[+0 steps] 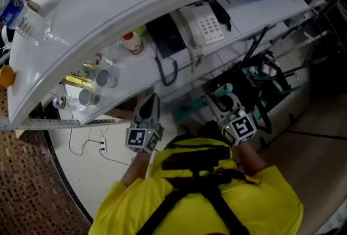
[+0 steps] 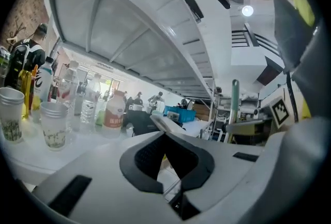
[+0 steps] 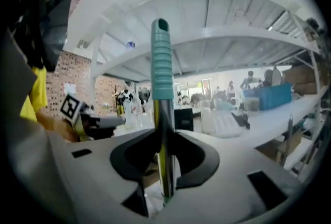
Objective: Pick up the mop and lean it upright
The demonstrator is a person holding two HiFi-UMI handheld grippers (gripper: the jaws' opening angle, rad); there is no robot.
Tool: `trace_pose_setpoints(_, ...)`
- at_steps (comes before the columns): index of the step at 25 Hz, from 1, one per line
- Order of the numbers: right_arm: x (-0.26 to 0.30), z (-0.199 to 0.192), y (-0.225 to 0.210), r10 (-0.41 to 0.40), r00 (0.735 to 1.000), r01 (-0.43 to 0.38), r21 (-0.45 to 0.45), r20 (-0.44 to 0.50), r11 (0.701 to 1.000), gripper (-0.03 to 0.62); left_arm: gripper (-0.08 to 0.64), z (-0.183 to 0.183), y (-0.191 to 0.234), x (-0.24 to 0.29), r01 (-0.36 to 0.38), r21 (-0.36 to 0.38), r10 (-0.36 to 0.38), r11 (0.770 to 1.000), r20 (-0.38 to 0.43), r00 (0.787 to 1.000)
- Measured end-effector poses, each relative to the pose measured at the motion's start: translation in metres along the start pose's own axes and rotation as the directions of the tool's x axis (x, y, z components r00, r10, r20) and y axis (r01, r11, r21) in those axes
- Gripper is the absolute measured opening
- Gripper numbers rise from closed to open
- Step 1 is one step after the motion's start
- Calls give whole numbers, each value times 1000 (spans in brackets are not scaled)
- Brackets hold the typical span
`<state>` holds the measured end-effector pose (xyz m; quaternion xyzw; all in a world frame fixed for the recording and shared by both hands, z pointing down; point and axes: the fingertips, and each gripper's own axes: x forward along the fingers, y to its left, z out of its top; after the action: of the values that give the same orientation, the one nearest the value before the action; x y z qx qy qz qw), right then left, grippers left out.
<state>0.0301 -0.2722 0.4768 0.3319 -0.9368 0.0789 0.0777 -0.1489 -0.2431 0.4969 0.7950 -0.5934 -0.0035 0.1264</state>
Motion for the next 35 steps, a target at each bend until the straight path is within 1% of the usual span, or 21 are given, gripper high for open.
trace_pose_setpoints(2,-12,50,12,18,995,-17,-11,94,1000,110,5,12,-5,-2,24,-3,-24,1000,28,999)
trace_pose_setpoints(3,-17,68,16,26,991,-25,-10,132,1000,110,5,17,-8,-3,33,-3,-33,999,40,999)
trace_pose_setpoints(5,-23,90,22,35,984,-35,-3,176,999,110,5,23,-13,-5,47,4,-47,999,55,997)
trace_pose_setpoints(9,-27,99,28,38,981,-40,4,189,999,109,5,23,-16,-7,52,-10,-51,999,69,996)
trace_pose_setpoints(12,-31,100,30,37,981,-38,0,188,999,109,5,24,-17,-10,58,-33,-55,998,85,995)
trace_pose_setpoints(15,-28,92,27,31,983,-30,-9,182,1000,109,5,22,-16,-9,60,-27,-58,998,81,995)
trace_pose_setpoints(17,-21,72,20,15,988,-13,-12,152,1000,110,5,19,-16,-10,58,-25,-57,998,70,996)
trace_pose_setpoints(19,-10,38,8,-2,994,4,-21,108,1000,110,5,13,-18,-11,63,-32,-61,997,54,997)
trace_pose_setpoints(22,14,-32,-12,-13,999,15,-55,36,998,109,5,-3,-21,-14,73,-35,-73,997,10,997)
trace_pose_setpoints(25,41,-105,-31,-20,999,18,-54,-32,998,107,5,-12,-25,-20,85,-43,-86,995,-25,996)
trace_pose_setpoints(28,68,-158,-39,-2,993,-7,-74,-121,997,106,5,-18,-29,-28,91,-53,-94,994,-56,994)
trace_pose_setpoints(31,94,-203,-57,-30,980,20,-55,-195,998,104,5,-25,-29,-35,83,-53,-88,995,-86,992)
trace_pose_setpoints(33,109,-226,-69,-38,969,28,-44,-245,999,104,5,-26,-28,-37,72,-51,-76,996,-94,993)
trace_pose_setpoints(35,124,-240,-80,-45,959,35,-41,-280,999,104,5,-24,-26,-39,48,-53,-52,997,-92,994)
